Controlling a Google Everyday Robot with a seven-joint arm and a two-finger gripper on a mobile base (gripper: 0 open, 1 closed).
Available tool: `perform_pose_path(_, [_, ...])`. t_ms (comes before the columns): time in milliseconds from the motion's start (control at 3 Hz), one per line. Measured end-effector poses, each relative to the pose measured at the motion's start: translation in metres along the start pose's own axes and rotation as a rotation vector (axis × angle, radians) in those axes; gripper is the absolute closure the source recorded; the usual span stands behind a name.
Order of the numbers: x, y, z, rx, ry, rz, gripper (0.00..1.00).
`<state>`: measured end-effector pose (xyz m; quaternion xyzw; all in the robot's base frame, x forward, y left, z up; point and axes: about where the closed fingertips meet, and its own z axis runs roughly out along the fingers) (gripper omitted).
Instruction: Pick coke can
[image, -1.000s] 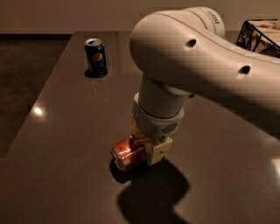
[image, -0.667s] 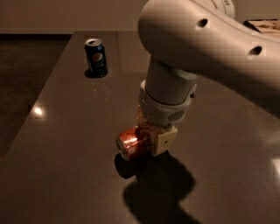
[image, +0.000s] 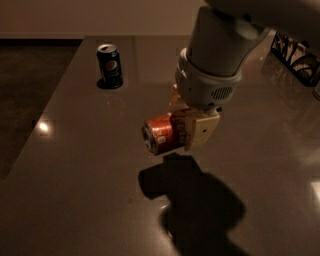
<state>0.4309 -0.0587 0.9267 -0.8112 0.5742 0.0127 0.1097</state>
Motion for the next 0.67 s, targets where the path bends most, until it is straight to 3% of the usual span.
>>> perform_pose_path(667, [0.003, -0.0027, -0.019, 0.023, -0.018, 0.033, 1.0])
